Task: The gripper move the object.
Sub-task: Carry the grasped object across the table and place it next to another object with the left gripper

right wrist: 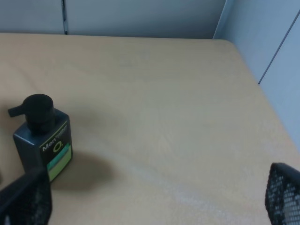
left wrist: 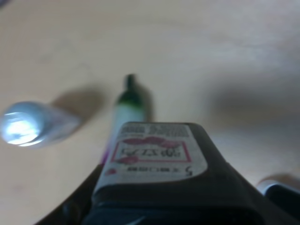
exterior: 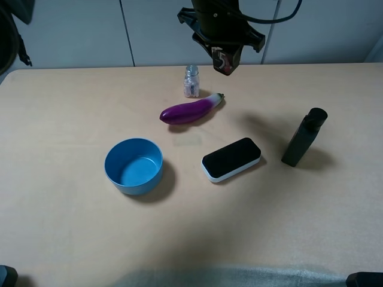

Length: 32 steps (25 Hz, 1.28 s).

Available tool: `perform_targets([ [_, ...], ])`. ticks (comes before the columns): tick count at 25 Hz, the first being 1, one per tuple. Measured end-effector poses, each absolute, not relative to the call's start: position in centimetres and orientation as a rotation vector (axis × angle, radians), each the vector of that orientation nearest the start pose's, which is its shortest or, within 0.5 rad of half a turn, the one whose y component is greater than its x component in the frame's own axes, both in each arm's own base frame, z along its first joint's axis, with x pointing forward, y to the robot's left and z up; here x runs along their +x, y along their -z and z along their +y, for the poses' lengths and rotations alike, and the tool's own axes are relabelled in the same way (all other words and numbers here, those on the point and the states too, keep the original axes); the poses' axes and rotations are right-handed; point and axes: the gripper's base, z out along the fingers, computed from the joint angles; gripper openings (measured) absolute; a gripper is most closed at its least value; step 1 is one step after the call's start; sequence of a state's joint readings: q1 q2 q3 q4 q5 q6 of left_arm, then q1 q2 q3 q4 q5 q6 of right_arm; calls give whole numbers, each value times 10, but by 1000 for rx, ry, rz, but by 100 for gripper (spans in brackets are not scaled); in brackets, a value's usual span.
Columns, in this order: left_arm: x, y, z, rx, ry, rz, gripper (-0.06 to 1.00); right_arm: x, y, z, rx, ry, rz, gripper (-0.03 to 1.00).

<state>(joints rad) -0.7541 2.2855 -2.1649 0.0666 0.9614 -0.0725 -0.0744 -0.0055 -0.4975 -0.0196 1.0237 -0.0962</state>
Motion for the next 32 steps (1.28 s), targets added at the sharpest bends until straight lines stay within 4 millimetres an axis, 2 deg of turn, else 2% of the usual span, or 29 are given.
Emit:
perform_targets([
  [9, 373, -211, -371, 953, 227, 2450, 53, -4, -280, -1, -21, 133, 2007, 69],
  [20, 380, -164, -375, 995, 156, 2502, 53, -4, -280, -1, -21, 133, 2007, 69],
  [26, 382, -154, -378, 993, 159, 2498, 53, -4, -280, -1, -21, 133, 2007, 69],
  [32, 383, -133, -378, 1007, 143, 2531, 53, -4, -280, -1, -21, 133, 2007, 69],
])
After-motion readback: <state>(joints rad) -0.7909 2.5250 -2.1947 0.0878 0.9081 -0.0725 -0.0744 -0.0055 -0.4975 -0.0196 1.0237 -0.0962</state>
